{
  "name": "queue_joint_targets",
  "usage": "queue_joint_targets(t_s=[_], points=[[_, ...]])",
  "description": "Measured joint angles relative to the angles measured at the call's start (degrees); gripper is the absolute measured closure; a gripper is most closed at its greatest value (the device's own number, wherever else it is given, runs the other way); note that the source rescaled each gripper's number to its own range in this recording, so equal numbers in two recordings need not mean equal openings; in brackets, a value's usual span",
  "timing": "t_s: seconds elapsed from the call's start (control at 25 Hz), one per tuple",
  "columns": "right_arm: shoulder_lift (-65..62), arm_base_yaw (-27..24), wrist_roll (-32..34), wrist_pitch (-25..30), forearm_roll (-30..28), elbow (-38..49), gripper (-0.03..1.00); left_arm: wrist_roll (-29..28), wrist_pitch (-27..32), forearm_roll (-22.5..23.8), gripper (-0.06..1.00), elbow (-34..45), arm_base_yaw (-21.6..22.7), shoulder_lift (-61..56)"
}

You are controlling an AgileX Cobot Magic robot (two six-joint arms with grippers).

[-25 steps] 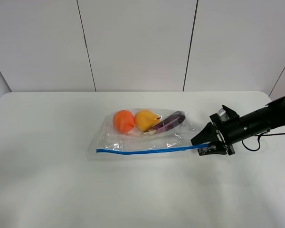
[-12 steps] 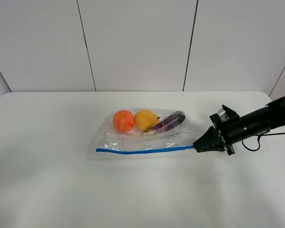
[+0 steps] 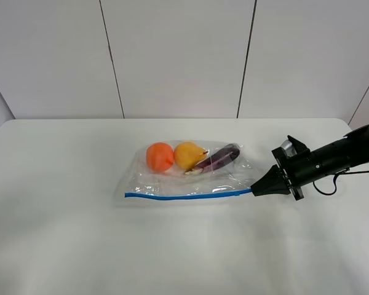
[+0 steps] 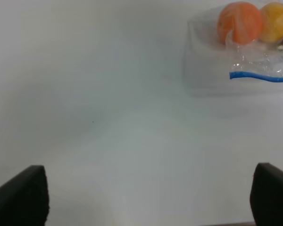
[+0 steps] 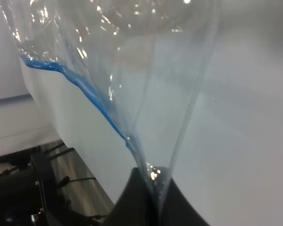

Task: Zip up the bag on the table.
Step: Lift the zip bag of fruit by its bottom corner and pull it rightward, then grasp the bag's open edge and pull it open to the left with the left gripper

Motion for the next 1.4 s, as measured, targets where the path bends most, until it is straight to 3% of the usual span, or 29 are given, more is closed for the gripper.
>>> queue_joint_targets(t_s=[0.48, 0.96, 1.4], points=[[-1.94, 0.52, 1.05, 0.0, 5.88, 0.0, 0.97, 0.0, 0.0, 0.0, -0.06, 0.0, 0.0, 0.0], [-8.67, 10.61, 3.41, 0.04, 12.5, 0.05, 0.97, 0.0, 0.0, 0.0, -0.06, 0.0, 0.0, 0.0], [-8.67, 11.33, 3.83, 0.04, 13.6, 0.05, 0.97, 0.0, 0.0, 0.0, -0.06, 0.0, 0.0, 0.0]])
